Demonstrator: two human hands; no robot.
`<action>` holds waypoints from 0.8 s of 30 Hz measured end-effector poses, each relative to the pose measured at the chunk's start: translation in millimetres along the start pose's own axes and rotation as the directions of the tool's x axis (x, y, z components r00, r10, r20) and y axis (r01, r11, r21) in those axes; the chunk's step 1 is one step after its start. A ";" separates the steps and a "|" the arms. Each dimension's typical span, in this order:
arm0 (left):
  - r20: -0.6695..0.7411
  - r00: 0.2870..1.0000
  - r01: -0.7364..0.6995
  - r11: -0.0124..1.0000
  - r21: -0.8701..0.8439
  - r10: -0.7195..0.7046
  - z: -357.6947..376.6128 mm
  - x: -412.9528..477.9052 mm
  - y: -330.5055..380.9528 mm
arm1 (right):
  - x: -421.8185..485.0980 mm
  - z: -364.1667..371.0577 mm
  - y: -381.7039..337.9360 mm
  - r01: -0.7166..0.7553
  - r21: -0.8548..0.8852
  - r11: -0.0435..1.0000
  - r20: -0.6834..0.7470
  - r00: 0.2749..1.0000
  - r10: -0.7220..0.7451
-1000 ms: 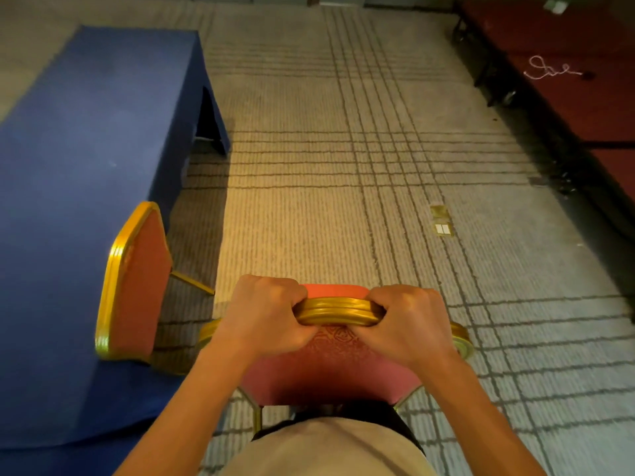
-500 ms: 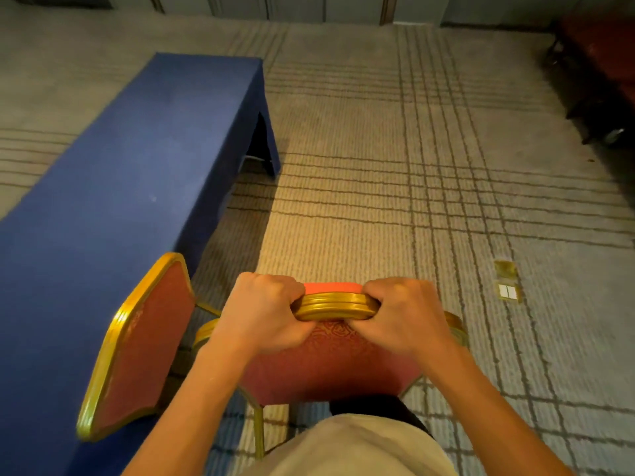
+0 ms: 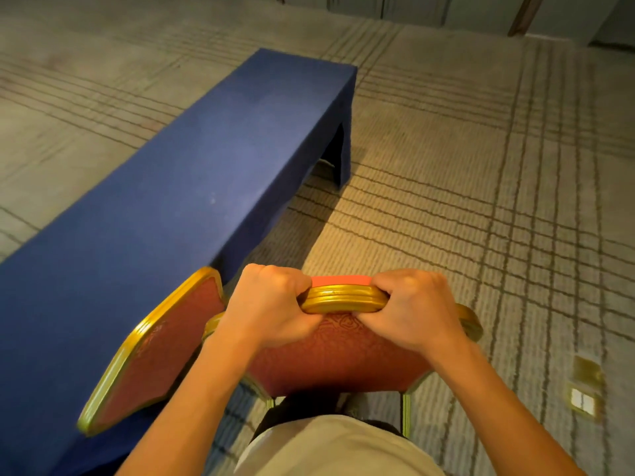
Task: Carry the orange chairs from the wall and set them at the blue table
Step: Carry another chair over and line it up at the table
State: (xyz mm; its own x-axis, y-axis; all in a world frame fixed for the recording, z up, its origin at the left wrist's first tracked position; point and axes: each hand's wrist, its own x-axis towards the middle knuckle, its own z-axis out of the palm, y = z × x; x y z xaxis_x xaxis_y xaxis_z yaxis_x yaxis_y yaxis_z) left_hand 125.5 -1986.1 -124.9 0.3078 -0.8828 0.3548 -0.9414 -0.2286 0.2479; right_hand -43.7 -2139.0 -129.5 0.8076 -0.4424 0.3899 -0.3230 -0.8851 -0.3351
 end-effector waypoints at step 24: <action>-0.077 0.937 0.344 0.939 0.024 -0.341 37.6 143.4 -180.9 | 279.2 122.4 48.6 0.279 0.052 0.959 0.196 0.939 -0.284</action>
State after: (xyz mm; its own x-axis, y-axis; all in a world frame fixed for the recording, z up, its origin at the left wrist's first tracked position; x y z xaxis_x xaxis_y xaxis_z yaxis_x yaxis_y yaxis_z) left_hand 334.8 -2086.7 -152.7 0.6203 -0.7174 0.3170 -0.7811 -0.5281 0.3332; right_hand 226.5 -2287.8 -141.9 0.9465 -0.1357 0.2929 -0.0587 -0.9645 -0.2574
